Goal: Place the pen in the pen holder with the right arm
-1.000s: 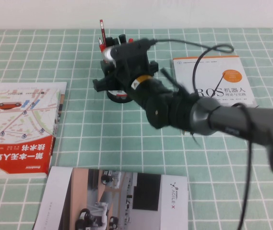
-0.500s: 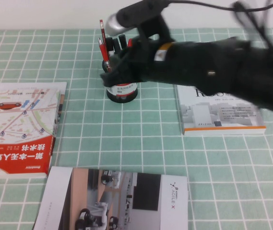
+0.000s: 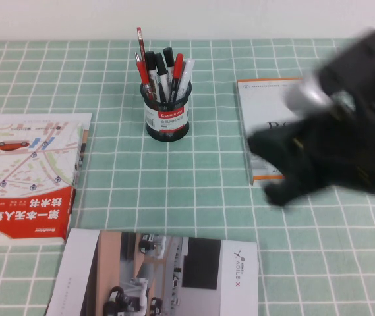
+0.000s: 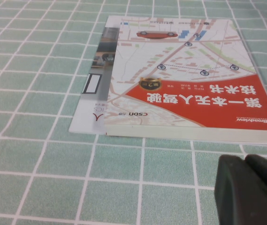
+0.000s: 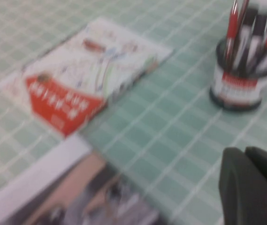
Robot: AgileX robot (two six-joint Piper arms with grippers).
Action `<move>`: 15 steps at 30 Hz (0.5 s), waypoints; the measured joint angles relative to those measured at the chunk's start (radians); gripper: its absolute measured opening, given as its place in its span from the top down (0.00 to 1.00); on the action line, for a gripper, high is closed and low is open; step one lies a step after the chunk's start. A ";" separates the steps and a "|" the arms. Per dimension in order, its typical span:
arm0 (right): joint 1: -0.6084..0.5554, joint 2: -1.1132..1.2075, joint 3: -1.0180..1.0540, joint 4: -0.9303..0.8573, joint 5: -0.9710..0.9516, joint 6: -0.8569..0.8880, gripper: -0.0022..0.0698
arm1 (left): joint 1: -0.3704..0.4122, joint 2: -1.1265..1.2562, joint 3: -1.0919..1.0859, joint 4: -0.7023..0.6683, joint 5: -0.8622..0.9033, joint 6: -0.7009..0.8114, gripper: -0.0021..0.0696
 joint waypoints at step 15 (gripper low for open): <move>0.000 -0.180 0.086 -0.070 0.288 0.003 1.00 | 0.000 0.000 0.000 0.000 0.000 0.000 0.98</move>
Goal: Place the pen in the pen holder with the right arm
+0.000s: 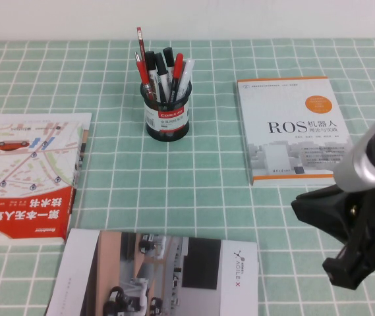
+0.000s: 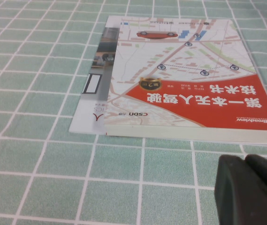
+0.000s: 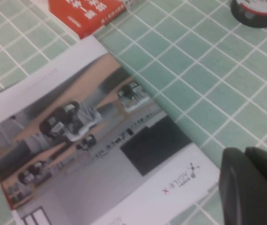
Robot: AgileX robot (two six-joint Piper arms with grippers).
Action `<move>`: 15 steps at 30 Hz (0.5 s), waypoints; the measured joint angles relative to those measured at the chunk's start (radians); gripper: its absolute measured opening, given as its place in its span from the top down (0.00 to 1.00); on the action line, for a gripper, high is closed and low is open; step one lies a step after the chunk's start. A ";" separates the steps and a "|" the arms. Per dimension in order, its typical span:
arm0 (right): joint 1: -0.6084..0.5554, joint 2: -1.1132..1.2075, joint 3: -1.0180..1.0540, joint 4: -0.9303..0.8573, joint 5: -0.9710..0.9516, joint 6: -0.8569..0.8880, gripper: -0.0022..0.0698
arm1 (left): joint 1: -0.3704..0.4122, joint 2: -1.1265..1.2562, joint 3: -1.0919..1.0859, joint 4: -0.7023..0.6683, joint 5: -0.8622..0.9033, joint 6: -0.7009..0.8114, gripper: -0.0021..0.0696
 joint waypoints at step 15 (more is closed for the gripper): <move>-0.445 -0.395 0.514 -0.053 -0.326 0.072 1.00 | 0.000 0.000 0.000 0.000 0.000 0.000 0.98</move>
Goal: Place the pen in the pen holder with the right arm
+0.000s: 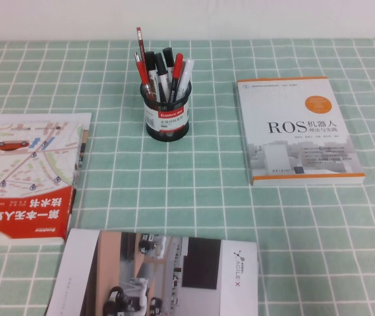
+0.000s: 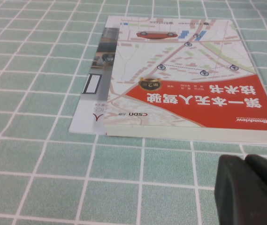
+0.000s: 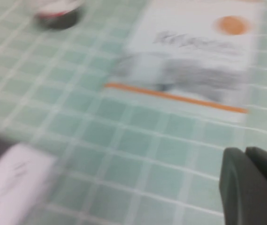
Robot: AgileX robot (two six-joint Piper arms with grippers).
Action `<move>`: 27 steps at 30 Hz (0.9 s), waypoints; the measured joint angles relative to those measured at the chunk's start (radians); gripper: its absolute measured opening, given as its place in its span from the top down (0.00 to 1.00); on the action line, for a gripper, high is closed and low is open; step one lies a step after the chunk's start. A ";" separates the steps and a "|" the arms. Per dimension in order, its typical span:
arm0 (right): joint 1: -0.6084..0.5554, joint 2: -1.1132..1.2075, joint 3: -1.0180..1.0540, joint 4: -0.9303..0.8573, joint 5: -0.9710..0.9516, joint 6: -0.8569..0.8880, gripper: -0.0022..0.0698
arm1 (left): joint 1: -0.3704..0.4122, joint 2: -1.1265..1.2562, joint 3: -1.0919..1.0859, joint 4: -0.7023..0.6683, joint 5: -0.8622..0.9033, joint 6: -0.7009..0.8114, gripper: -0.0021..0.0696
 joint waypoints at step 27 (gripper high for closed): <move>-0.216 -0.580 0.383 0.031 0.027 0.004 1.00 | 0.000 0.000 0.000 0.000 0.000 0.000 0.98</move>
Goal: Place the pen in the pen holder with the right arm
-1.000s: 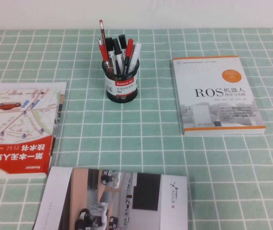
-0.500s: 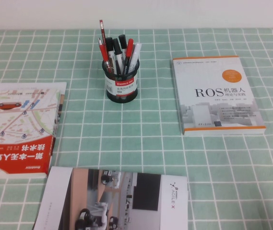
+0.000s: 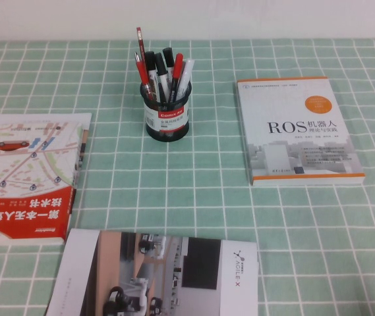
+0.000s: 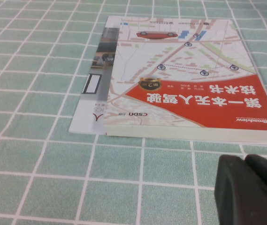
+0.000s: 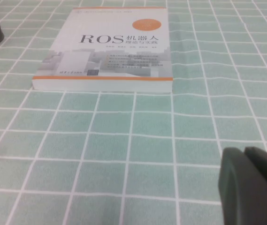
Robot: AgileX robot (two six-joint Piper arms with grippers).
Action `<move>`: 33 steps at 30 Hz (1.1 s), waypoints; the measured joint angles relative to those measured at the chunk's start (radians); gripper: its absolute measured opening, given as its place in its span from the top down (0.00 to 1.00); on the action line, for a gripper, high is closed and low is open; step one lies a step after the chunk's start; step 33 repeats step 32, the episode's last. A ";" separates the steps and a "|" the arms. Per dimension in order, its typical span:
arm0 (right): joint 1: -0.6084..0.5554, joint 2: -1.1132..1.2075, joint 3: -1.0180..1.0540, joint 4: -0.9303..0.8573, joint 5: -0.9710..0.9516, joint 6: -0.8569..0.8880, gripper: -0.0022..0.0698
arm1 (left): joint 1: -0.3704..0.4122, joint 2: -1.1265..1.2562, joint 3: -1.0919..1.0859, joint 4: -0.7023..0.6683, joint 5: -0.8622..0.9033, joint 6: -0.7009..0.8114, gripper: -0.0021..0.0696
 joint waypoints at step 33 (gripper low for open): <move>0.000 0.000 0.002 0.015 0.004 0.002 1.00 | 0.000 0.000 0.000 0.000 0.000 0.000 0.98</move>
